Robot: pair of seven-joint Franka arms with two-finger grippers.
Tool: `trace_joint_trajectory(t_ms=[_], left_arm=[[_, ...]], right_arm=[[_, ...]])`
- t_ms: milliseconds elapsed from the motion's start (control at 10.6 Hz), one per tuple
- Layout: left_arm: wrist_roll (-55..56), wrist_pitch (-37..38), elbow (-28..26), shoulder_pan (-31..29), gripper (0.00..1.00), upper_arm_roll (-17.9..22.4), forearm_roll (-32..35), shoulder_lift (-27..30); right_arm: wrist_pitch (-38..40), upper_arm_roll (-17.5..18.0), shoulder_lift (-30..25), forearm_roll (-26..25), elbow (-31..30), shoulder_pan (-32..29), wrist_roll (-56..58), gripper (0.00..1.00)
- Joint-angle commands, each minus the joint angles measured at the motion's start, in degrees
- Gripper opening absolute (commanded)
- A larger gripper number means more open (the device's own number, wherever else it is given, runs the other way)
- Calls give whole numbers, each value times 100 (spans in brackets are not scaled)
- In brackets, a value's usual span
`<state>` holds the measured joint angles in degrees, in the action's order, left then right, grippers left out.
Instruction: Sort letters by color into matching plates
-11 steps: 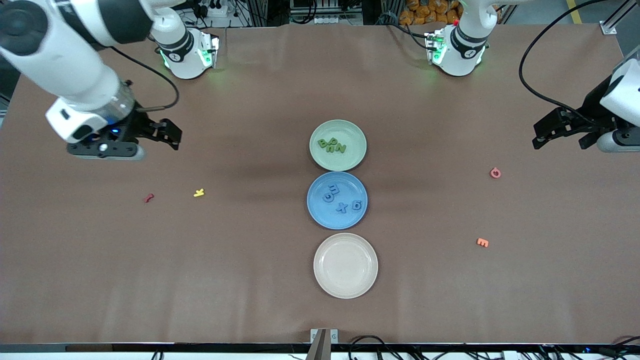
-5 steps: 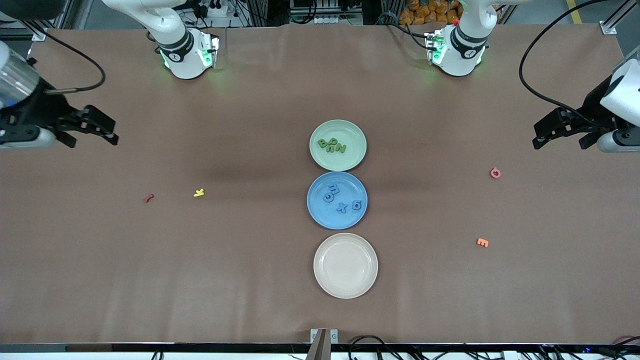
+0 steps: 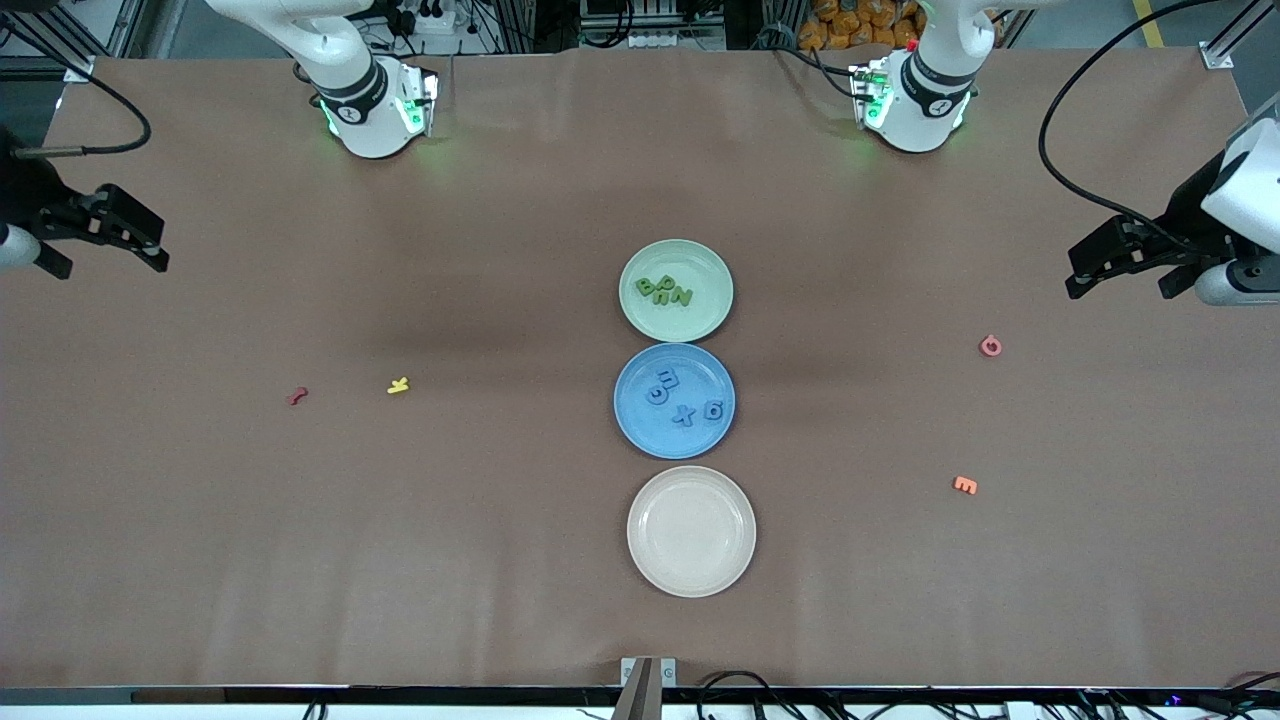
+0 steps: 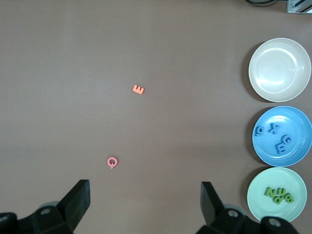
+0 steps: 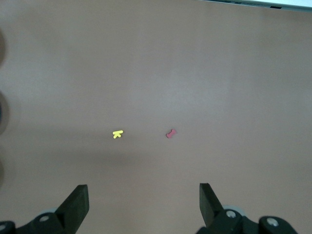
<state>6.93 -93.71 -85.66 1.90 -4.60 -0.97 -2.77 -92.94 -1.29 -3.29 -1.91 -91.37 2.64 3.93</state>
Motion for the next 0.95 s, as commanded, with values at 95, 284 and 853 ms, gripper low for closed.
trace_joint_trajectory(t_ms=[95,284,853], left_arm=[[-105,54,23,-32,100,3,-61,5],[-105,54,23,-32,100,3,-61,5],[-105,54,23,-23,100,3,-61,5]], right_arm=[[557,32,-251,14,102,-71,55,100],[541,58,-382,24,-125,-36,-303,100],[13,32,-594,165,-681,122,-894,100]])
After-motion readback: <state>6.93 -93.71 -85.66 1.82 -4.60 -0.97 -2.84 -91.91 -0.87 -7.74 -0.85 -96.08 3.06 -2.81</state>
